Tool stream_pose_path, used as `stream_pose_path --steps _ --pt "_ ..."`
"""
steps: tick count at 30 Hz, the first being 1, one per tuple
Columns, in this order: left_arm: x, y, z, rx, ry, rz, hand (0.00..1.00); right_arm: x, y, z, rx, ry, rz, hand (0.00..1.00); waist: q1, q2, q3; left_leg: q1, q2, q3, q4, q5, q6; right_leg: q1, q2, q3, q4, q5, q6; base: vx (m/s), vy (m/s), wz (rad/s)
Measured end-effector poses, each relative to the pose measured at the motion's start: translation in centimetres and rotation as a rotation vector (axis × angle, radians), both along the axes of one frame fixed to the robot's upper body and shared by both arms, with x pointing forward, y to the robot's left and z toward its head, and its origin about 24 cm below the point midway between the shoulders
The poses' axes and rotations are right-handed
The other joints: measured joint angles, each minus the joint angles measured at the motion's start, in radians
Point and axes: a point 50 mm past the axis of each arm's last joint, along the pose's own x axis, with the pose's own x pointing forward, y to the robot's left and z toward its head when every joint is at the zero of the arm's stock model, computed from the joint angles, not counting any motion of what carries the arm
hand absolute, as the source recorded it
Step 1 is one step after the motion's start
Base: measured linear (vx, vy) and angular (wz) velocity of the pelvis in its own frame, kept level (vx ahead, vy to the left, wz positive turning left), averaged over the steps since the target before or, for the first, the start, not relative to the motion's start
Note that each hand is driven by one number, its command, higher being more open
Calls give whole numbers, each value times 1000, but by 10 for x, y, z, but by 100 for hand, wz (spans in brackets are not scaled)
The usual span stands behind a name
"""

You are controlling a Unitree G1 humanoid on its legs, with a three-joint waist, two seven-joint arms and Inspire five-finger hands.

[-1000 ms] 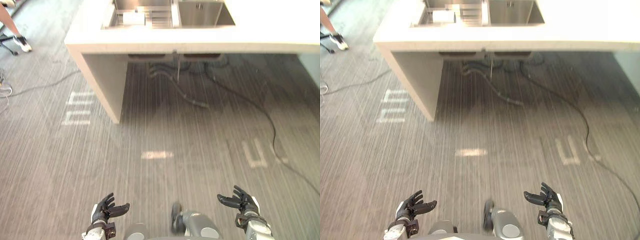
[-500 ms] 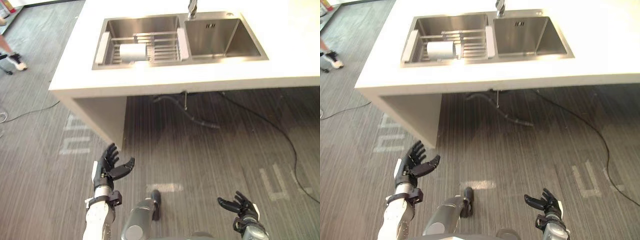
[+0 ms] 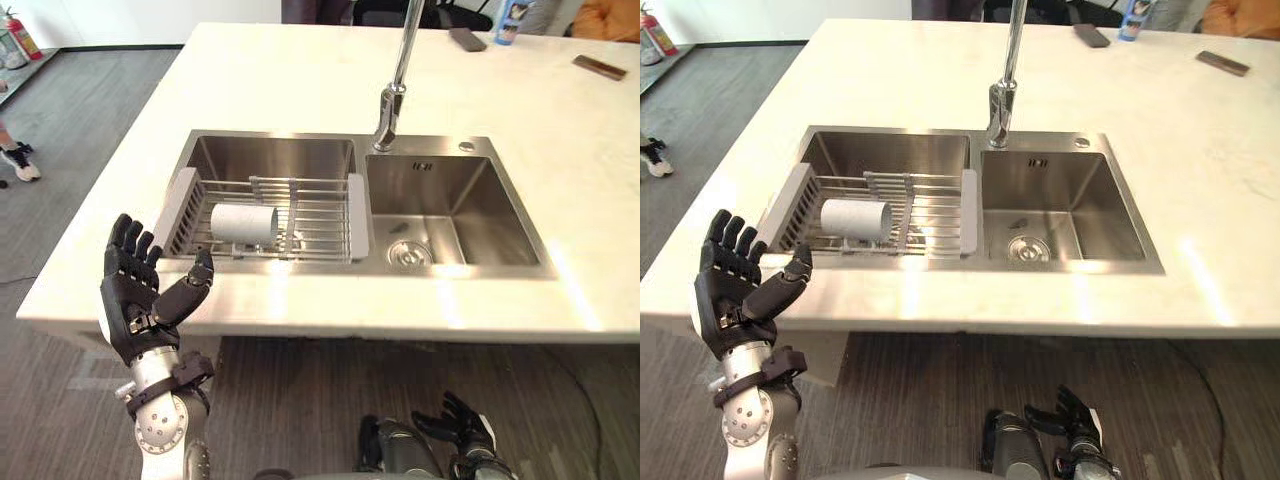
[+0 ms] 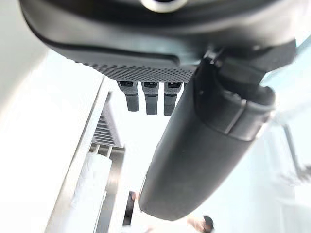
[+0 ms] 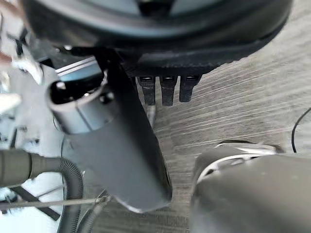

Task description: Walk over to the sink, pick up the cup, carry it to the dishwasher, place the cup inside the dishwasher, then close the dishwasher door

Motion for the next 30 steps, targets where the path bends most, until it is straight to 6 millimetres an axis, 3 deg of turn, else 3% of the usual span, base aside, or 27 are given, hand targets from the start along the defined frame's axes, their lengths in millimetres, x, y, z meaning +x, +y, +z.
stream_pose_path --steps 3,5,6,7,8,9,10,14,22,30 --pt "3 -9 8 97 -17 -117 90 2 -7 6 -28 -38 6 90 16 -1 -1 -128 49 62 237 -47 8 171 9 -2 -140 0 0 397 -112 20" --pt "5 -8 15 192 -23 -162 90 9 -12 10 -44 -59 9 90 26 3 -9 -204 66 84 205 -91 10 216 7 3 -186 2 3 310 3 -9" --pt "5 -5 18 258 -15 -176 90 12 -15 11 -48 -69 8 90 32 3 -10 -226 54 86 73 -94 20 233 -6 13 -201 4 9 266 119 -17" --pt "6 -2 20 309 -9 -181 90 13 -17 12 -53 -72 7 90 31 6 -12 -227 33 77 -125 -40 32 243 -16 21 -208 3 27 166 104 -16" --pt "7 -2 21 332 -7 -181 90 12 -20 12 -58 -67 9 90 30 16 -16 -225 23 64 -225 49 39 247 -14 24 -212 -1 46 254 189 -21" --pt "10 0 22 385 1 -176 90 9 -22 9 -57 -46 4 90 34 31 -25 -216 13 22 -294 128 -7 253 -9 44 -217 -16 83 185 148 -6" --pt "13 5 21 463 36 -169 90 5 -18 5 -40 -27 -4 90 23 8 -28 -202 -13 24 -324 138 5 254 -31 61 -224 -16 84 204 180 1" --pt "16 17 22 705 132 -163 90 -13 -8 -3 5 20 -14 90 24 -24 -26 -155 -42 59 -383 144 16 276 -56 111 -265 -9 99 89 90 -11" --pt "23 27 29 1056 199 -259 90 -33 -10 -7 24 67 -7 90 -8 -25 -54 -61 -48 93 -567 218 7 286 -48 135 -311 6 110 29 -26 -12" --pt "28 50 20 1191 340 -344 90 -34 -18 -5 7 77 17 90 -12 -28 -61 -33 -58 123 -636 242 15 292 -52 155 -366 36 113 25 9 -10"
